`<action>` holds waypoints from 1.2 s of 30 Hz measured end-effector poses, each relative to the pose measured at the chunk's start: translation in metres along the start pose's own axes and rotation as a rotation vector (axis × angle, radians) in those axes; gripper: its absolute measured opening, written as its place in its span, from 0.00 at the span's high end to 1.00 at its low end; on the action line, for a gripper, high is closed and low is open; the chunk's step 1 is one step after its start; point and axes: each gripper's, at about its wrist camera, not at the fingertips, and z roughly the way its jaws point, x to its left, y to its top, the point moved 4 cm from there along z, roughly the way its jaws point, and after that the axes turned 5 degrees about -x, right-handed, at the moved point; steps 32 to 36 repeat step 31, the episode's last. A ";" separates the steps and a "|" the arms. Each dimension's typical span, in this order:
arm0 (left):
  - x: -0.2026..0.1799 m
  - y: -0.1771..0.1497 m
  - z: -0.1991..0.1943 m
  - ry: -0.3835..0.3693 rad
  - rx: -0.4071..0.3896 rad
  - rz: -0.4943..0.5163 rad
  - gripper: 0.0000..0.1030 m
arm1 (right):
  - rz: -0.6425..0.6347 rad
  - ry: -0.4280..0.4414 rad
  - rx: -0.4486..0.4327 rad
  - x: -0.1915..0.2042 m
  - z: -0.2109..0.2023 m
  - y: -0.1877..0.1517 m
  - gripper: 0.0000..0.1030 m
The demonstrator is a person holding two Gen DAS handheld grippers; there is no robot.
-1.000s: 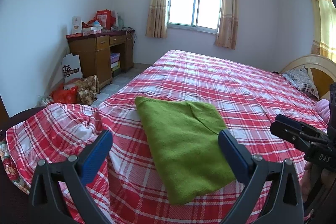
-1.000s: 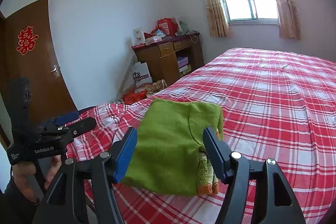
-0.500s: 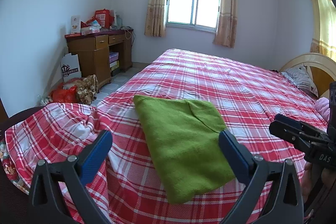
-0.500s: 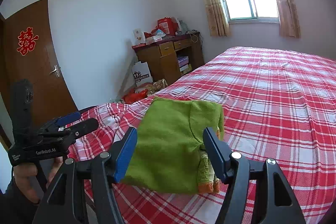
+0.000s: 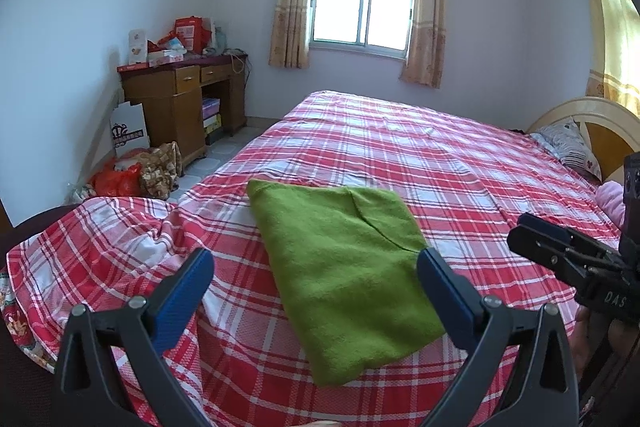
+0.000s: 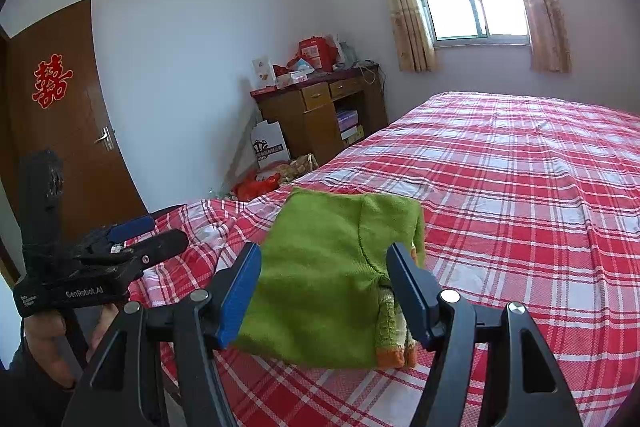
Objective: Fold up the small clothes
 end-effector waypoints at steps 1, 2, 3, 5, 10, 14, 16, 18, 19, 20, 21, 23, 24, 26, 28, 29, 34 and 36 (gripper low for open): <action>0.000 0.000 0.000 0.004 -0.001 0.001 0.00 | 0.000 -0.001 -0.002 0.000 -0.001 0.001 0.36; 0.000 0.001 0.000 0.006 0.000 0.002 0.00 | 0.000 0.000 -0.004 0.000 -0.001 0.001 0.36; -0.001 0.001 -0.001 0.006 0.000 0.004 0.00 | -0.001 0.000 -0.004 0.000 -0.001 0.002 0.36; -0.001 0.001 -0.001 0.008 -0.004 0.003 0.00 | -0.001 0.000 -0.005 0.000 -0.002 0.002 0.36; -0.001 0.004 -0.004 0.012 -0.017 0.000 0.00 | -0.003 0.002 -0.007 0.000 -0.003 0.003 0.36; 0.002 0.009 -0.008 0.016 -0.028 -0.010 0.00 | -0.003 0.003 -0.005 0.000 -0.002 0.003 0.36; 0.004 0.011 -0.009 0.019 -0.030 -0.014 0.00 | -0.003 0.005 -0.003 0.001 -0.002 0.003 0.36; 0.006 0.012 -0.010 0.024 -0.031 -0.014 0.00 | -0.006 0.008 0.000 0.002 -0.001 0.002 0.36; 0.007 0.012 -0.009 0.028 -0.031 -0.015 0.00 | -0.008 0.009 0.002 0.003 -0.001 0.002 0.36; 0.008 0.011 -0.009 0.029 -0.029 -0.015 0.00 | -0.010 0.010 0.003 0.003 -0.001 0.001 0.36; 0.008 0.011 -0.008 0.031 -0.026 -0.014 0.00 | -0.011 0.010 0.005 0.004 0.000 0.001 0.36; 0.009 0.010 -0.007 0.041 -0.034 -0.007 0.00 | -0.015 0.013 0.008 0.005 0.001 0.000 0.36; 0.009 0.009 -0.007 0.043 -0.035 0.001 0.00 | -0.015 0.012 0.009 0.005 0.002 -0.001 0.36; 0.008 0.009 -0.007 0.050 -0.047 0.014 0.00 | -0.013 0.013 0.008 0.005 0.002 -0.001 0.36; 0.007 0.009 -0.008 0.052 -0.053 0.022 0.00 | -0.012 0.012 0.008 0.005 0.001 -0.001 0.36; 0.007 0.010 -0.008 0.051 -0.055 0.026 0.00 | -0.011 0.011 0.009 0.005 0.002 -0.002 0.36; 0.006 0.010 -0.008 0.052 -0.057 0.031 0.00 | -0.009 0.010 0.010 0.004 0.002 -0.003 0.36; 0.006 0.010 -0.008 0.052 -0.057 0.031 0.00 | -0.009 0.010 0.010 0.004 0.002 -0.003 0.36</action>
